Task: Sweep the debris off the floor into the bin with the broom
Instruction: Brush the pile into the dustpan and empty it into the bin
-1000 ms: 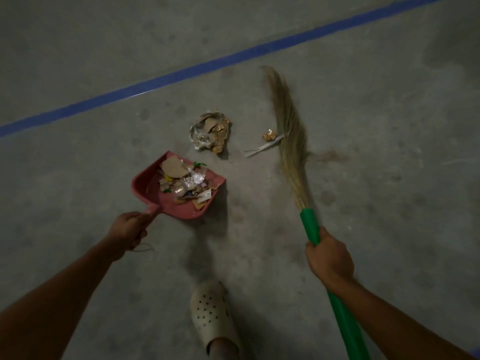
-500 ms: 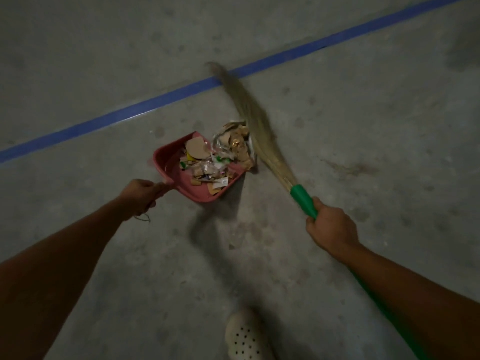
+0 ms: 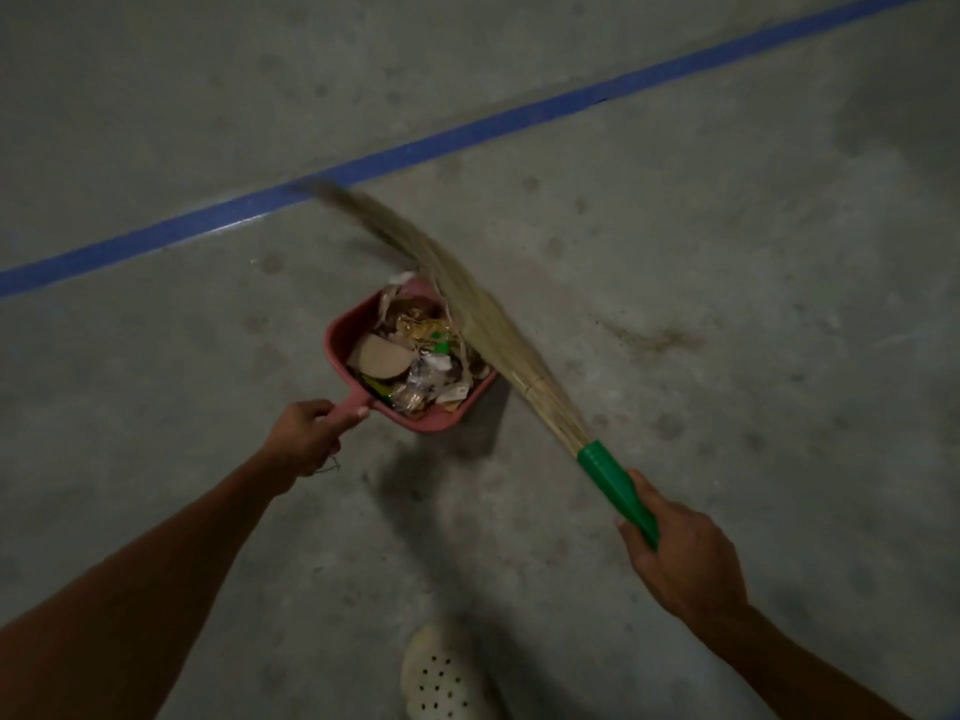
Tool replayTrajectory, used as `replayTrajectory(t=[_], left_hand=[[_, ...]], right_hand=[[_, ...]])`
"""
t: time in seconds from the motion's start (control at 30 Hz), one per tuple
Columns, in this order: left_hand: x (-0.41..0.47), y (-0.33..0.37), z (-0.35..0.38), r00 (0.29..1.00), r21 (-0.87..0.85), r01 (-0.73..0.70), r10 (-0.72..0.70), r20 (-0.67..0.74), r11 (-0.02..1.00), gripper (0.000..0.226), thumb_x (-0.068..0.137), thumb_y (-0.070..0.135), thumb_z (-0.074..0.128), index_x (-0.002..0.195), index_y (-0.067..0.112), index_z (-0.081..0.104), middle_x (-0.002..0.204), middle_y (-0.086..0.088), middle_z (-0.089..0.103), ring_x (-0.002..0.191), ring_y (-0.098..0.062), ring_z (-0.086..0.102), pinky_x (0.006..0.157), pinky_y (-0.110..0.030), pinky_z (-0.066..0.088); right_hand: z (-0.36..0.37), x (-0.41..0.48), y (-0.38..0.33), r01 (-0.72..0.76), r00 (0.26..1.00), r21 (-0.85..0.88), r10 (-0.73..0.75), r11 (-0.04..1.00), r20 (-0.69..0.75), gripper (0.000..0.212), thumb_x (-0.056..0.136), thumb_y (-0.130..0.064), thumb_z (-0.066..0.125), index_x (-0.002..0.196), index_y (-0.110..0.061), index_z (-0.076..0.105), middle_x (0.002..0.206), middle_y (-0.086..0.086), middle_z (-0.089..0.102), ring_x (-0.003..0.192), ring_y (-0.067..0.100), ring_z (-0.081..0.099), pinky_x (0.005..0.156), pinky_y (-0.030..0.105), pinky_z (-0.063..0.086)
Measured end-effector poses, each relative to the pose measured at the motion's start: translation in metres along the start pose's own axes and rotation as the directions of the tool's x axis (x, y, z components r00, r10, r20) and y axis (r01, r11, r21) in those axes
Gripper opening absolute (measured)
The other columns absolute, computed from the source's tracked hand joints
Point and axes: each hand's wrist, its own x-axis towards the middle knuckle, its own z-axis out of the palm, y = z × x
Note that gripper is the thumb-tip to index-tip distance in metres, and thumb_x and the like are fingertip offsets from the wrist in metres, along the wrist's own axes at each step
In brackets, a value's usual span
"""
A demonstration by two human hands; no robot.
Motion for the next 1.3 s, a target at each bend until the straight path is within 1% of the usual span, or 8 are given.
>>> replayTrajectory(t=[0.17, 0.37, 0.57, 0.67, 0.8, 1.1, 1.2, 1.3], left_hand=[[-0.022, 0.009, 0.05, 1.0, -0.071, -0.009, 0.011, 0.028, 0.997, 0.03, 0.082, 0.029, 0.08, 0.094, 0.008, 0.063, 0.061, -0.008, 0.052, 0.04, -0.01, 0.042, 0.034, -0.02, 0.03], [-0.053, 0.006, 0.102, 0.998, -0.206, 0.019, -0.03, -0.051, 0.978, 0.022, 0.084, 0.017, 0.078, 0.097, 0.006, 0.063, 0.061, -0.009, 0.052, 0.035, -0.009, 0.042, 0.031, -0.019, 0.031], [-0.084, -0.019, 0.114, 0.99, -0.272, 0.062, -0.093, -0.103, 0.96, 0.013, 0.087, 0.01, 0.072, 0.094, 0.004, 0.063, 0.055, -0.007, 0.049, 0.035, -0.011, 0.038, 0.033, -0.018, 0.027], [-0.092, -0.033, 0.105, 0.986, -0.281, 0.092, -0.126, -0.107, 0.955, 0.01, 0.088, 0.007, 0.07, 0.094, 0.004, 0.062, 0.055, -0.009, 0.046, 0.034, -0.012, 0.035, 0.034, -0.016, 0.025], [-0.093, -0.049, 0.082, 0.983, -0.279, 0.105, -0.142, -0.117, 0.955, 0.014, 0.088, 0.01, 0.071, 0.097, 0.004, 0.063, 0.058, -0.01, 0.047, 0.038, -0.013, 0.035, 0.033, -0.018, 0.025], [-0.066, -0.044, 0.046, 0.979, -0.24, 0.152, -0.18, -0.099, 0.959, 0.018, 0.088, 0.016, 0.073, 0.096, 0.006, 0.063, 0.059, -0.009, 0.046, 0.034, -0.011, 0.033, 0.033, -0.016, 0.024], [-0.056, -0.039, 0.044, 0.973, -0.165, 0.18, -0.2, -0.112, 0.97, 0.02, 0.087, 0.02, 0.074, 0.093, 0.005, 0.063, 0.057, -0.008, 0.047, 0.033, -0.013, 0.034, 0.034, -0.016, 0.024], [-0.046, -0.029, 0.044, 0.969, -0.054, 0.206, -0.211, -0.126, 0.977, 0.019, 0.088, 0.021, 0.073, 0.088, 0.006, 0.061, 0.058, -0.009, 0.05, 0.038, -0.016, 0.037, 0.04, -0.017, 0.027]], right_hand=[[-0.017, -0.012, 0.031, 0.027, 0.995, 0.01, -0.026, 1.0, -0.093, 0.057, 0.093, -0.052, 0.047, 0.14, -0.022, 0.055, 0.059, -0.007, 0.053, 0.048, 0.005, 0.048, 0.041, 0.02, 0.034], [-0.056, -0.018, 0.058, 0.087, 0.982, 0.045, -0.079, 0.995, -0.171, 0.06, 0.097, -0.059, 0.036, 0.135, -0.019, 0.061, 0.052, -0.017, 0.037, 0.043, -0.003, 0.037, 0.039, 0.016, 0.023], [-0.085, 0.001, 0.06, 0.184, 0.969, -0.144, -0.204, 0.972, -0.136, 0.056, 0.097, -0.056, 0.033, 0.135, -0.026, 0.062, 0.059, -0.001, 0.062, 0.05, 0.017, 0.058, 0.045, 0.029, 0.049], [-0.087, 0.011, 0.055, 0.219, 0.961, -0.242, -0.251, 0.945, -0.115, 0.048, 0.096, -0.051, 0.045, 0.135, -0.028, 0.062, 0.068, 0.005, 0.068, 0.057, 0.023, 0.064, 0.05, 0.031, 0.051], [-0.081, 0.024, 0.05, 0.279, 0.939, -0.3, -0.324, 0.912, -0.112, 0.066, 0.093, -0.063, 0.023, 0.135, -0.029, 0.061, 0.065, 0.005, 0.065, 0.05, 0.023, 0.06, 0.043, 0.031, 0.05], [-0.072, 0.04, 0.027, -0.002, 0.995, -0.261, -0.024, 0.965, -0.095, 0.052, 0.1, -0.053, 0.032, 0.146, -0.033, 0.045, 0.091, 0.012, 0.07, 0.079, 0.031, 0.066, 0.061, 0.032, 0.048], [-0.064, 0.061, 0.021, -0.11, 0.992, -0.217, 0.095, 0.97, -0.08, 0.044, 0.103, -0.049, 0.031, 0.128, -0.025, 0.058, 0.083, 0.01, 0.065, 0.072, 0.03, 0.061, 0.06, 0.031, 0.047], [-0.052, 0.074, 0.01, -0.066, 0.997, -0.26, 0.074, 0.963, 0.023, 0.041, 0.104, -0.044, 0.032, 0.114, -0.016, 0.06, 0.083, 0.007, 0.061, 0.073, 0.028, 0.059, 0.06, 0.029, 0.042]])
